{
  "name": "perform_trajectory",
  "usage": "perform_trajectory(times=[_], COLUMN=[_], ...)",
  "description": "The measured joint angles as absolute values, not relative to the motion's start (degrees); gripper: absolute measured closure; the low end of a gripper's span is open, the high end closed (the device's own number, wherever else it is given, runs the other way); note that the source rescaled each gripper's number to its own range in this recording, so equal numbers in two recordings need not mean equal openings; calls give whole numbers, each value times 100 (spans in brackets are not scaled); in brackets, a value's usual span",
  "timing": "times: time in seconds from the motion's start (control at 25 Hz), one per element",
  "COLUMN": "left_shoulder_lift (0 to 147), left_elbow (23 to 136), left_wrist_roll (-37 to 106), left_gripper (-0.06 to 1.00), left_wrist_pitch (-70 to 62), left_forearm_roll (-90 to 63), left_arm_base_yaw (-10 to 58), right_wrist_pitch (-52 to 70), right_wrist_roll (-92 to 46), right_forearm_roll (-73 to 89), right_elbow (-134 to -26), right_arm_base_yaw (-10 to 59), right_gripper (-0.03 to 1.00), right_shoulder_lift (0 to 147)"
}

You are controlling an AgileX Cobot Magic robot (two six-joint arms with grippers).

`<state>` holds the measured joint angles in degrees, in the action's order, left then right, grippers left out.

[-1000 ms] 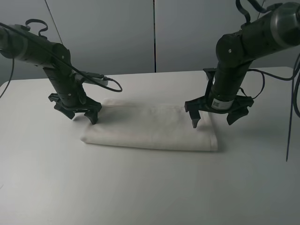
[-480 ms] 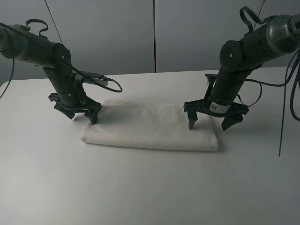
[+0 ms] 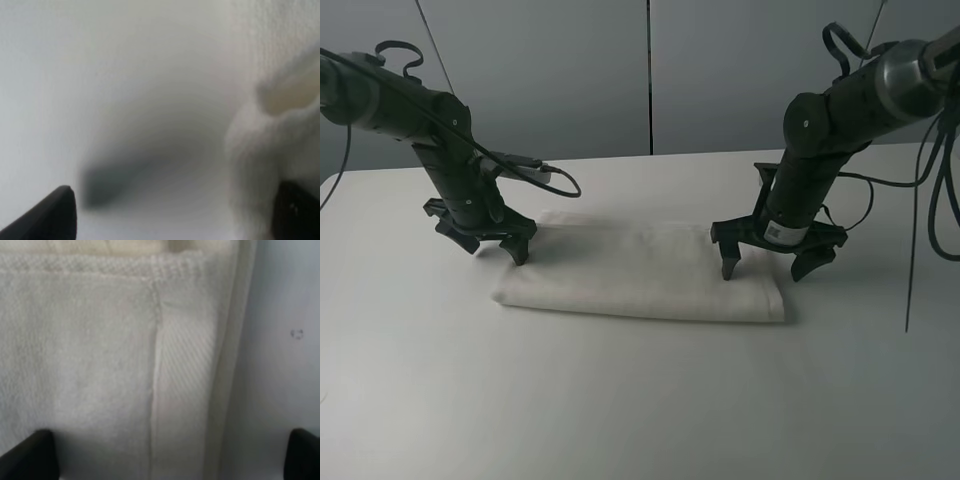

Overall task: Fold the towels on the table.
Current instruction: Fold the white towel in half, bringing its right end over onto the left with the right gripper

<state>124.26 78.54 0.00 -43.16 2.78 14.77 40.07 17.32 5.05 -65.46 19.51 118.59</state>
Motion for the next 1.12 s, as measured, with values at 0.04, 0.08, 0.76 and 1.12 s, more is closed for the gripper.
perform_trajectory(times=[0.04,0.08,0.76,1.12], left_shoulder_lift=[12426,12426,12426,12426], left_elbow=[7854,7854,7854,7854], left_wrist_roll=[0,0,39,0], left_gripper=[-5,-5,-5,-5], left_wrist_pitch=[-4316,-4316,-4316,-4326], left_forearm_roll=[278,289,295,295], left_arm_base_yaw=[1477,1477,1477,1477], right_wrist_pitch=[3995,3967,3844,4162], right_wrist_roll=[1710,1691,874,800], right_forearm_roll=[505,553,1184,1238], right_elbow=[-6546,-6546,-6546,-6524], right_arm_base_yaw=[1951,1951,2008,2008], right_gripper=[17,30,96,96], right_shoulder_lift=[11868,11884,11902,11227])
